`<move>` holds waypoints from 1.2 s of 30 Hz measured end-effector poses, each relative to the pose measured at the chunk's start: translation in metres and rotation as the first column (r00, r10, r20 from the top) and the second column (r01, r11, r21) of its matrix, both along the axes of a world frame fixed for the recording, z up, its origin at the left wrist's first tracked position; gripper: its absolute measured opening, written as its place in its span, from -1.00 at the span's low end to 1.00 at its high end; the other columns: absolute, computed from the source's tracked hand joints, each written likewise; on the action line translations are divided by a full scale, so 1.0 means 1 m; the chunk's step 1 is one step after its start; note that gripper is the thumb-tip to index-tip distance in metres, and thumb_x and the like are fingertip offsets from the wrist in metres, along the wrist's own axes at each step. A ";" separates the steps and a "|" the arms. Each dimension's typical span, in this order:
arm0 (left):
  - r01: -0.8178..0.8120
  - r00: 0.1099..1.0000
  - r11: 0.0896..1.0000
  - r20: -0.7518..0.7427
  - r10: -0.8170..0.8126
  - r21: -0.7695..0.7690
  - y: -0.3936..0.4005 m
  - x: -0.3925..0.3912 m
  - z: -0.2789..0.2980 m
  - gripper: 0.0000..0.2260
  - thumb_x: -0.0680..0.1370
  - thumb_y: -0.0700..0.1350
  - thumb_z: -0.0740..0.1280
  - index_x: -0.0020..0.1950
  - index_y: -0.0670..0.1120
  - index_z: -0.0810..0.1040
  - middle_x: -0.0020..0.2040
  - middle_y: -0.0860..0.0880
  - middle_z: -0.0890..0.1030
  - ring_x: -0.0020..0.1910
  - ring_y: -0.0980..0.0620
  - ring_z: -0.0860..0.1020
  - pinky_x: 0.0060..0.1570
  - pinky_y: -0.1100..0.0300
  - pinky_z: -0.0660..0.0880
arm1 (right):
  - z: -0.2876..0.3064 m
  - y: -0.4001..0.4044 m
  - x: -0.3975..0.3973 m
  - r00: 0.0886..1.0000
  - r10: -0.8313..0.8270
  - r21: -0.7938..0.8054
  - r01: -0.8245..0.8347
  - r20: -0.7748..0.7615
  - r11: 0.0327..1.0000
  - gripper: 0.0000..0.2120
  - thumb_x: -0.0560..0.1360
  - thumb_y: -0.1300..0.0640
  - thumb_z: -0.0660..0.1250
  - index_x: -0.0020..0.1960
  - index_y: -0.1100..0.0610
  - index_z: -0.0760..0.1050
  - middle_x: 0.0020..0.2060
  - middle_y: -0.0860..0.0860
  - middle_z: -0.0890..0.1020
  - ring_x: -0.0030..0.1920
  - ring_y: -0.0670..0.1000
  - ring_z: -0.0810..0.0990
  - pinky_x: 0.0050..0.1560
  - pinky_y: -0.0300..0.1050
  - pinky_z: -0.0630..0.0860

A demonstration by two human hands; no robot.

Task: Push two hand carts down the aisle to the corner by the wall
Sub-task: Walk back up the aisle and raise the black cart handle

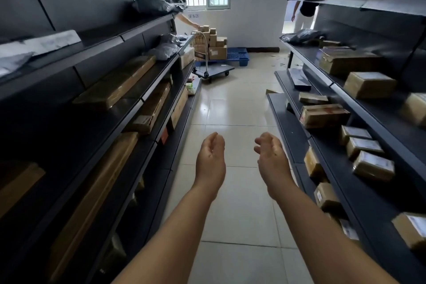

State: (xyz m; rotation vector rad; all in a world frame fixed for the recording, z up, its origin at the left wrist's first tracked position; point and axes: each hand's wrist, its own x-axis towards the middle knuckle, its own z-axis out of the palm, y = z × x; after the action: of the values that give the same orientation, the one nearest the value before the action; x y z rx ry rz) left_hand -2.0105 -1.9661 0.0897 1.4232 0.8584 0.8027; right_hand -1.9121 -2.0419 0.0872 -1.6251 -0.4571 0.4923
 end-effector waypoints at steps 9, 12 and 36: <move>0.010 1.000 1.000 -0.009 -0.010 0.000 0.138 0.112 -0.006 -0.56 0.62 0.15 0.10 0.46 0.02 0.30 0.35 0.03 0.46 0.33 0.05 0.42 0.32 0.12 0.35 | -0.003 0.138 0.113 1.000 0.009 -0.010 -0.009 0.014 1.000 -0.58 0.61 -0.19 0.01 0.36 -0.03 0.33 0.15 -0.09 0.51 0.20 -0.04 0.48 0.09 -0.10 0.34; 0.022 1.000 1.000 -0.001 -0.022 0.000 0.193 0.144 -0.005 -0.55 0.62 0.14 0.10 0.47 0.02 0.29 0.36 0.03 0.46 0.33 0.05 0.42 0.35 0.08 0.35 | -0.002 0.190 0.144 1.000 -0.009 0.000 0.009 0.020 1.000 -0.56 0.61 -0.19 0.02 0.39 -0.02 0.31 0.18 -0.09 0.51 0.22 -0.03 0.48 0.09 -0.10 0.32; 0.009 0.999 1.000 -0.033 -0.010 -0.028 0.598 0.477 -0.002 -0.59 0.64 0.10 0.10 0.46 0.00 0.29 0.36 0.01 0.46 0.31 0.05 0.44 0.33 0.10 0.35 | -0.006 0.595 0.488 1.000 0.019 0.031 -0.019 0.001 0.999 -0.51 0.60 -0.21 0.02 0.41 0.03 0.31 0.22 -0.05 0.51 0.25 0.00 0.47 0.30 0.01 0.39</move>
State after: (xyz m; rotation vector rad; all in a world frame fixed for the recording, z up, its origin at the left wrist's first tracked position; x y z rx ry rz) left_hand -1.5332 -1.3683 0.0878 1.4185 0.8842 0.7593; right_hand -1.4238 -1.4468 0.0813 -1.5922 -0.4794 0.4969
